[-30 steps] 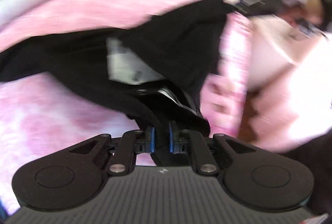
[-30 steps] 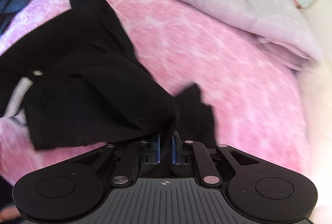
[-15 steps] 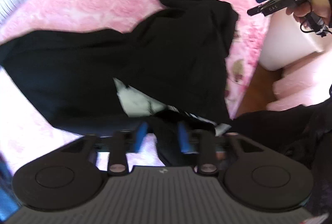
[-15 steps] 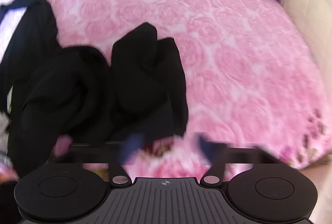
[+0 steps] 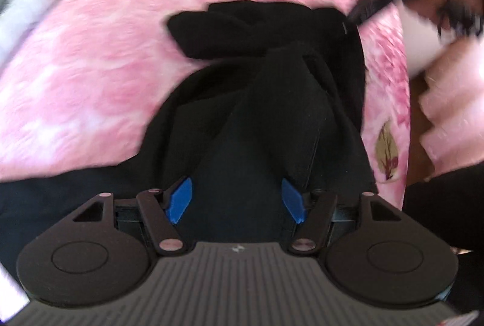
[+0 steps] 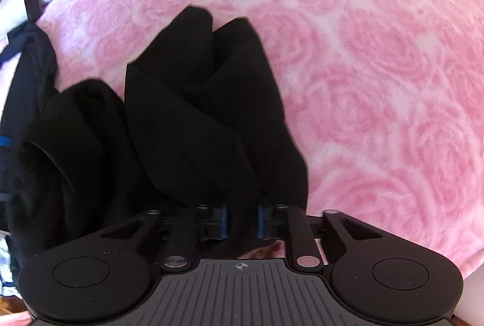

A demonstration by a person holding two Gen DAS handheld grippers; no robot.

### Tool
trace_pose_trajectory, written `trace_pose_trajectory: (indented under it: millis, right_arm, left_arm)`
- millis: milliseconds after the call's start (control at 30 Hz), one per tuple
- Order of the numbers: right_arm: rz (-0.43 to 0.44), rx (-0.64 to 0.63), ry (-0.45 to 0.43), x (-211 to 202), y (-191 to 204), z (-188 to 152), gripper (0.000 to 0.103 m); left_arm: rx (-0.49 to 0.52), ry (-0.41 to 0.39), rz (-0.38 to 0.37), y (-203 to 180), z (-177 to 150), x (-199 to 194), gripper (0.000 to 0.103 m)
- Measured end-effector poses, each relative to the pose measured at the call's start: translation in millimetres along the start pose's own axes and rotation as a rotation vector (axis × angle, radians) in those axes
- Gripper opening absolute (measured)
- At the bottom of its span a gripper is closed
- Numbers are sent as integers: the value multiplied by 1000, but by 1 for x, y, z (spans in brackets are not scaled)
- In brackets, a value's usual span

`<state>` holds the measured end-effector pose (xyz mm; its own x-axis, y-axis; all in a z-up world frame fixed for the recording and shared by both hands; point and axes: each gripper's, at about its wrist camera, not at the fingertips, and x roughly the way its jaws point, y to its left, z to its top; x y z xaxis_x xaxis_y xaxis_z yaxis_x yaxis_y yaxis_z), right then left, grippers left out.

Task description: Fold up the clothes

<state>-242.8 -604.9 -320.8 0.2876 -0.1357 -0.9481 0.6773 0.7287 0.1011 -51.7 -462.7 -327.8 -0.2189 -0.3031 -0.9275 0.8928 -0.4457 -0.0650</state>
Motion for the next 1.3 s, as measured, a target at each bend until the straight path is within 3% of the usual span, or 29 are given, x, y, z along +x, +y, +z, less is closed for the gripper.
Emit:
trace_pose_trajectory:
  millis: [67,100,133,267,367,533,667,767,833,900,933,1000,1100,1167,1300]
  right_arm:
    - [-48,-40,-43,-20,-3,13,12]
    - [-71,-58,-76,-32,-4,25,11]
    - [-95,-76,-109,-44,-5,37,11]
    - [-149,-162,-270,-87,33,106,10]
    - [-120,-254,-396,-114,76,164,10]
    - [2,-464,-557,-138,160,240,10]
    - [146,-655,-628,-142,228,281,10]
    - [225,-770,-580,-109,251,308,11]
    - [203,-790,-530,-79,254,319,32]
    - [196,-777,-513,-61,243,310,71]
    - [212,-766,-497,-56,236,299,74]
    - [229,-734,-437,-48,223,260,74]
    - [261,-611,-288,-36,200,188,74]
    - [281,-478,-176,-30,193,127,74]
    - [297,-224,4,-23,192,8,75]
  left_arm:
    - [32,10,-85,-2,1,11,38]
    - [48,15,-127,-3,1,17,11]
    - [60,-1,-156,-7,1,15,0]
    - [24,-132,-237,-24,2,-20,0]
    - [-20,-223,-247,-37,12,-47,0]
    - [-85,-412,-283,-59,63,-86,0]
    - [-179,-472,-196,-70,107,-88,0]
    - [-314,-440,-80,-68,113,-79,0]
    - [-413,-377,12,-64,101,-72,0]
    - [-479,-299,83,-61,78,-71,2]
    - [-487,-266,104,-60,64,-74,3]
    - [-502,-199,147,-57,36,-79,6]
    - [-523,-98,210,-53,-6,-86,30]
    - [-515,-35,242,-47,-32,-89,31]
    - [-396,39,235,-19,-85,-77,39]
